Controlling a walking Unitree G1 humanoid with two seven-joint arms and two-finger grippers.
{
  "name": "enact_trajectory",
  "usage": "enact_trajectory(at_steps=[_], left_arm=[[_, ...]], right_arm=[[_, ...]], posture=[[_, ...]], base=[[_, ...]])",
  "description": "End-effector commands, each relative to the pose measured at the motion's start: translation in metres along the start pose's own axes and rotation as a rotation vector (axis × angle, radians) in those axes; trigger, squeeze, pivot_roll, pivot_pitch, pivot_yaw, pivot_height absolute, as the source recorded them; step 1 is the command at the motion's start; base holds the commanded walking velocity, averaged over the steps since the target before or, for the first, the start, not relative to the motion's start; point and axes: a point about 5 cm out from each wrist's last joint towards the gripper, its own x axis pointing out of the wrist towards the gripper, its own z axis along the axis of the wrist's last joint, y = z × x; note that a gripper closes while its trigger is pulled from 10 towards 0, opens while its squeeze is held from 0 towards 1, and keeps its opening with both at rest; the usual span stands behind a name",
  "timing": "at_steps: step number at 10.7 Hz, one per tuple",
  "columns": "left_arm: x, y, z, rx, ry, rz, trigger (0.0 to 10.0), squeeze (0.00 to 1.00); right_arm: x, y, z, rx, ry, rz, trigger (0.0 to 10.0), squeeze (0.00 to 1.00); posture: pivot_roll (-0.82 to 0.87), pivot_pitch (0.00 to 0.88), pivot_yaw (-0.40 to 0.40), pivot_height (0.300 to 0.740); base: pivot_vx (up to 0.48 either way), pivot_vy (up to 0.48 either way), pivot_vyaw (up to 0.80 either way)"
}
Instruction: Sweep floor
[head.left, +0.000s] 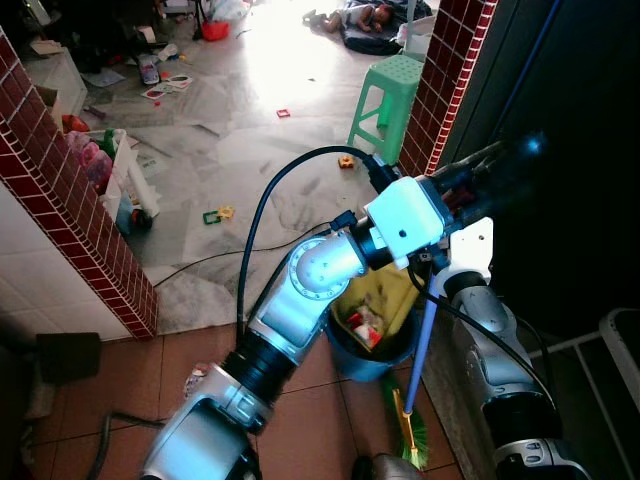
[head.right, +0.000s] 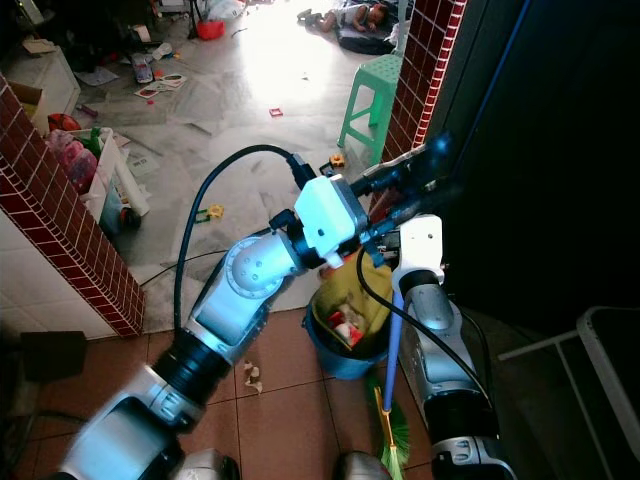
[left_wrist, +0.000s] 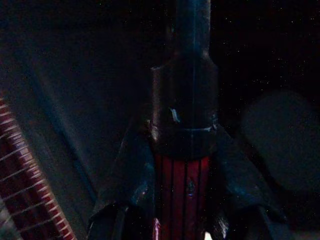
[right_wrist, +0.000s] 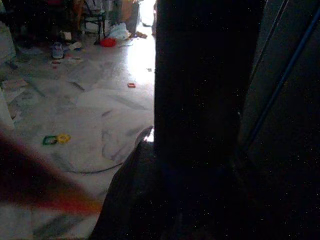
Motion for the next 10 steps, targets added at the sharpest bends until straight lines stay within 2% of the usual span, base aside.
enact_trajectory(at_steps=[1,2,6,8,9,10], left_arm=[[0.019,-0.020,0.017,0.076,-0.060,-0.207,10.0,0.00],[0.020,-0.023,0.019,0.135,-0.056,-0.271,10.0,0.00],[0.027,-0.022,0.021,0.169,-0.062,-0.293,10.0,0.00],[0.027,-0.020,0.022,0.179,-0.070,-0.268,10.0,0.00],[0.028,-0.008,0.024,0.182,-0.080,-0.176,10.0,0.00],[0.029,0.004,0.025,0.141,-0.082,-0.076,10.0,0.00]], right_arm=[[0.005,0.000,0.010,-0.008,-0.033,0.007,10.0,0.00],[0.005,-0.001,0.010,-0.010,-0.034,0.008,10.0,0.00],[0.007,-0.004,0.010,-0.027,-0.035,0.029,10.0,0.00],[0.009,-0.005,0.008,-0.028,-0.030,0.030,10.0,0.00],[0.010,-0.003,0.007,-0.029,-0.030,0.038,10.0,0.00],[0.010,-0.003,0.007,-0.029,-0.031,0.040,10.0,0.00]], posture=[[-0.05,0.000,-0.032,0.740],[-0.05,0.000,-0.036,0.740],[-0.06,0.000,-0.062,0.740],[-0.06,0.000,-0.063,0.740],[-0.06,0.000,-0.065,0.740],[-0.06,0.000,-0.065,0.740]], base=[[0.000,0.000,0.00],[0.000,0.000,0.00],[0.000,0.000,0.00],[0.000,0.000,0.00],[0.000,0.000,0.00],[0.000,0.000,0.00]])
